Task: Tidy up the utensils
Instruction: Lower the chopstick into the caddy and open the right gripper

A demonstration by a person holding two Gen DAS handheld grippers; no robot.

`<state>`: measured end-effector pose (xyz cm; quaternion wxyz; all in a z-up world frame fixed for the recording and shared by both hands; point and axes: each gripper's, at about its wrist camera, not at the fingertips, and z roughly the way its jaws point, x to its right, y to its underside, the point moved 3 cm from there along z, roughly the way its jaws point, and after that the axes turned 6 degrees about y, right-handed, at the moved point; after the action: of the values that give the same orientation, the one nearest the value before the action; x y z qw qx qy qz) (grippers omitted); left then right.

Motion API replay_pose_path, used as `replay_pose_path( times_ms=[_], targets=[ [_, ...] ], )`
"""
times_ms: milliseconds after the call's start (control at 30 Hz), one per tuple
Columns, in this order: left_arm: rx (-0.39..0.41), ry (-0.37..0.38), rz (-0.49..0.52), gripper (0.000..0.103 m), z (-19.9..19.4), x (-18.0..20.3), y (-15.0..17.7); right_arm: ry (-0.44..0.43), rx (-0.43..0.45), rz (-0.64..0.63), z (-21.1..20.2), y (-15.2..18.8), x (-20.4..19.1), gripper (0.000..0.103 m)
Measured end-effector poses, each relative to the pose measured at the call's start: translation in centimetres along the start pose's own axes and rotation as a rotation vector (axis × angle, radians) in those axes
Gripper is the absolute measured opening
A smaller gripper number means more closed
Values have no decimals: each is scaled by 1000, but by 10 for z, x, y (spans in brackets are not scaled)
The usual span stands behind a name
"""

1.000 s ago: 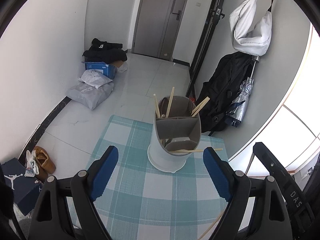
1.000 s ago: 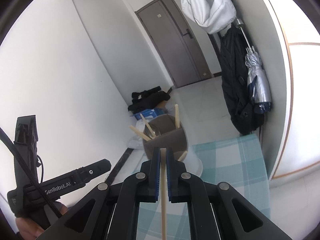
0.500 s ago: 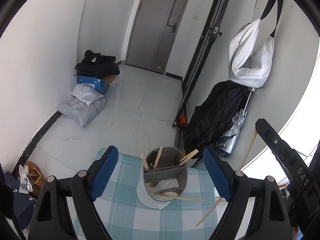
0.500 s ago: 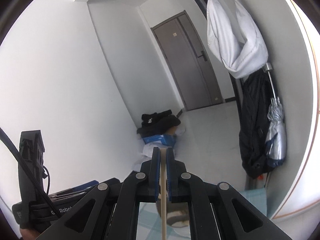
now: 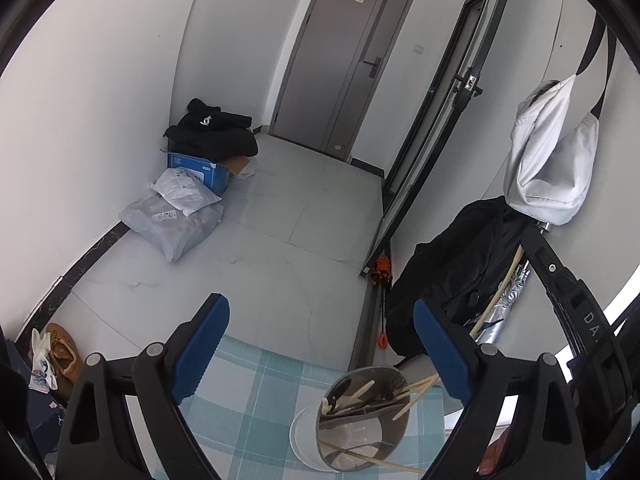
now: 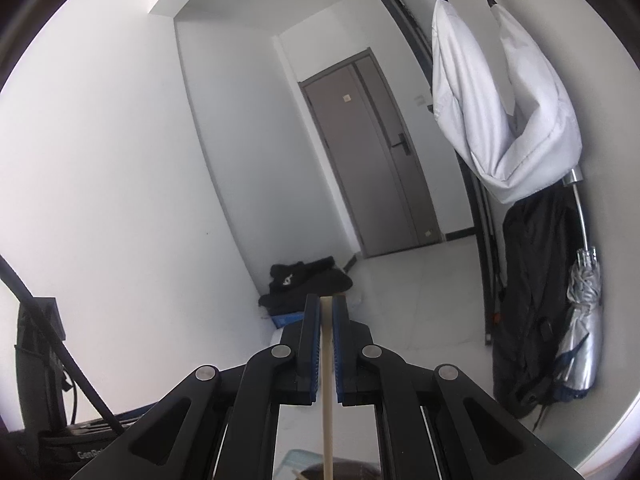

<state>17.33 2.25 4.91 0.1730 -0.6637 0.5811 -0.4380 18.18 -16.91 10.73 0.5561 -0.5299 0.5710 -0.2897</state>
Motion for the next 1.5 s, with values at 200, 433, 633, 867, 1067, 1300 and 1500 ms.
replay_pose_path(
  times_ms=[200,433,633,867,1067,1300,1500],
  targets=[
    [3,-6,-25,97,16,-14,-3,29,25,-37,24,18,-5,5],
    [18,-37,-35,100,27,-28,1,43,50,-99,35,42,-18,5],
    [21,-44,-70,101,33,-39,5,44,15,-146,41,61,-23,5],
    [6,-58,-44,101,35,-36,10,55,-50,-166,44,76,-24,5],
    [4,-62,-46,101,31,-37,11,58,-147,-176,41,79,-25,5],
    [7,-61,-48,101,19,-39,15,103,-246,-196,40,96,-27,5],
    [13,-75,-50,101,7,-40,19,120,-304,-231,34,110,-26,5]
  ],
)
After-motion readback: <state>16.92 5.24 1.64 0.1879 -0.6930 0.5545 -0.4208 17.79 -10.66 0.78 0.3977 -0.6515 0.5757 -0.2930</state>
